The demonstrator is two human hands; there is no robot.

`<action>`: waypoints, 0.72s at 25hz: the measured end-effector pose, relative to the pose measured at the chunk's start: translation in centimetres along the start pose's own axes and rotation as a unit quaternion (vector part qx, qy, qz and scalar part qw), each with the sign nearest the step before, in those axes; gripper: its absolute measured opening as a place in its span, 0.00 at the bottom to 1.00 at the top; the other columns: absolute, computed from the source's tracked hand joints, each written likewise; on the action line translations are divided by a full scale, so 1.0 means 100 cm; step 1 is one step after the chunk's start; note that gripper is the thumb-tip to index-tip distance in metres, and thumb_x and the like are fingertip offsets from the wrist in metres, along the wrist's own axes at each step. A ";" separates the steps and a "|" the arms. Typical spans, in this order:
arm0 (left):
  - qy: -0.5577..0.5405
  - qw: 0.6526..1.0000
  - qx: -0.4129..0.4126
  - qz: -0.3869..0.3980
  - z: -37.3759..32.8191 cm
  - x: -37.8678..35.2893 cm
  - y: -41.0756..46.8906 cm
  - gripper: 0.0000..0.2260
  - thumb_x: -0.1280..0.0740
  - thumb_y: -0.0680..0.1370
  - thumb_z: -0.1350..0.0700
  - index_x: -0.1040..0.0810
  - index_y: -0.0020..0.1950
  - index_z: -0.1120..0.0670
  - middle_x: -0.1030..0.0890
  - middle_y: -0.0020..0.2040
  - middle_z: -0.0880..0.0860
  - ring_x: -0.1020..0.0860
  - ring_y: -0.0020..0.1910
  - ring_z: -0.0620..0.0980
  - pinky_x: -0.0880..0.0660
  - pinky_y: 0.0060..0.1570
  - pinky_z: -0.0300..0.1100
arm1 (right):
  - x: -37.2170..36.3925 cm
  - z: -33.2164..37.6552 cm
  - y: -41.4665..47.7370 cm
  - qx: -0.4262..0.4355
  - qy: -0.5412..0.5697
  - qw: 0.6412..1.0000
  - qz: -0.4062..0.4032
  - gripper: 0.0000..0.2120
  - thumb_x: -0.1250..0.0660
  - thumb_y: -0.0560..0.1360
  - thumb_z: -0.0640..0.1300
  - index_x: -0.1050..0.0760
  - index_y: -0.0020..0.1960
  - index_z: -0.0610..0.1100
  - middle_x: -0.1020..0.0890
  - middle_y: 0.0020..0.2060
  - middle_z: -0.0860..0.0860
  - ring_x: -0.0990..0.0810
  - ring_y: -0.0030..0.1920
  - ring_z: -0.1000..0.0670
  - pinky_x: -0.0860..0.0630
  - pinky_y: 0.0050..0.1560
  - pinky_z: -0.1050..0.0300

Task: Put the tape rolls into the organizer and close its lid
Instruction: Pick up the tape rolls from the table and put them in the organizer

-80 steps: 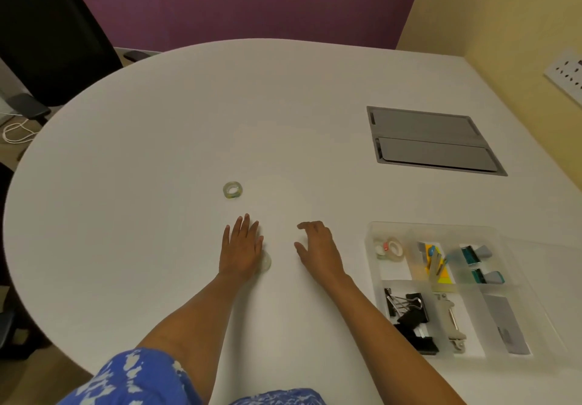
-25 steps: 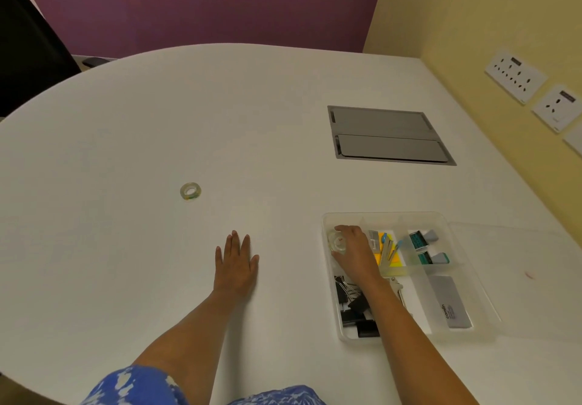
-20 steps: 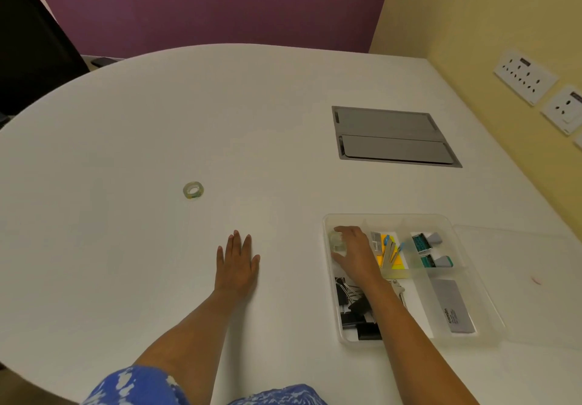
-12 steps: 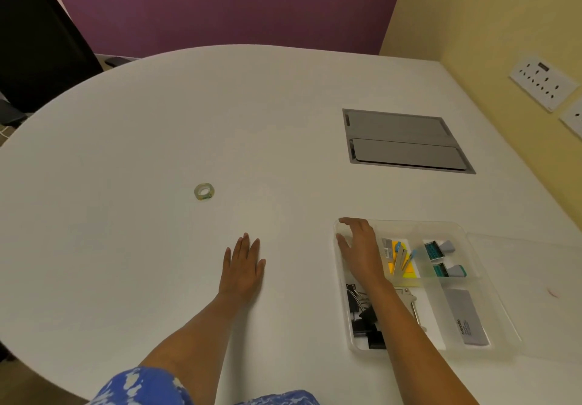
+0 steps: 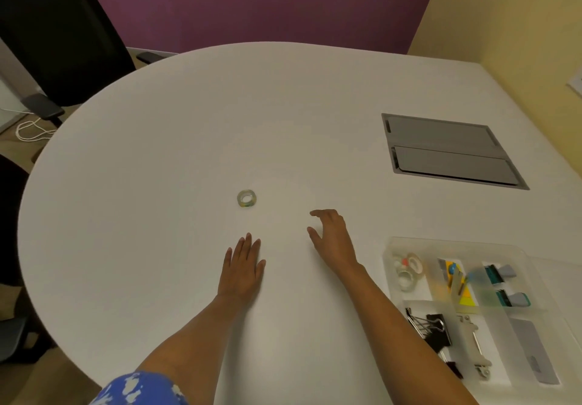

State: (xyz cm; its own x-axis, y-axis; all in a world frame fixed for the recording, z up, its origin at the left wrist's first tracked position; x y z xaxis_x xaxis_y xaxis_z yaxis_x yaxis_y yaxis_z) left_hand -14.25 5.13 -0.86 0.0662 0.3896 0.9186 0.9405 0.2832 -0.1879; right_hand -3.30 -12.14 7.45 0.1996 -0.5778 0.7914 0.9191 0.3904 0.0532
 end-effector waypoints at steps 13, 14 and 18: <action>0.058 0.990 -0.110 -0.071 0.069 0.022 0.040 0.27 0.52 0.80 0.42 0.41 0.77 0.50 0.42 0.78 0.49 0.45 0.77 0.51 0.63 0.73 0.43 | -0.110 0.084 0.088 -0.006 -0.099 0.987 0.125 0.26 0.36 0.78 0.44 0.40 0.73 0.43 0.35 0.71 0.45 0.35 0.70 0.45 0.27 0.62 0.50; 0.059 0.989 -0.112 -0.077 0.070 0.022 0.042 0.27 0.51 0.80 0.42 0.41 0.77 0.50 0.40 0.78 0.49 0.44 0.77 0.50 0.62 0.74 0.44 | -0.115 0.086 0.093 -0.010 -0.103 0.986 0.128 0.28 0.36 0.78 0.45 0.41 0.74 0.43 0.37 0.72 0.45 0.36 0.71 0.45 0.27 0.63 0.50; 0.053 0.990 -0.106 -0.077 0.074 0.018 0.046 0.26 0.49 0.80 0.42 0.41 0.76 0.50 0.38 0.77 0.49 0.46 0.76 0.47 0.59 0.75 0.46 | -0.131 0.090 0.109 -0.016 -0.124 0.982 0.142 0.32 0.35 0.77 0.46 0.46 0.76 0.45 0.42 0.75 0.45 0.42 0.75 0.44 0.31 0.68 0.48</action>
State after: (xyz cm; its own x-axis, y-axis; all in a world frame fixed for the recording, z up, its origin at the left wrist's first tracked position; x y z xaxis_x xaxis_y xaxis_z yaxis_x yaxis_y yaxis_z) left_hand -12.26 13.65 -2.61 -0.0599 0.2593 0.9639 0.9901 0.1384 0.0243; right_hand 1.02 6.16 3.18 0.3636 -0.2550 0.8960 0.8494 0.4858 -0.2064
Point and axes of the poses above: each hand's wrist, its own y-axis towards the middle knuckle, its own x-axis out of the back of the hand, z = x × y, the point moved 2 cm from there along y, towards the middle knuckle
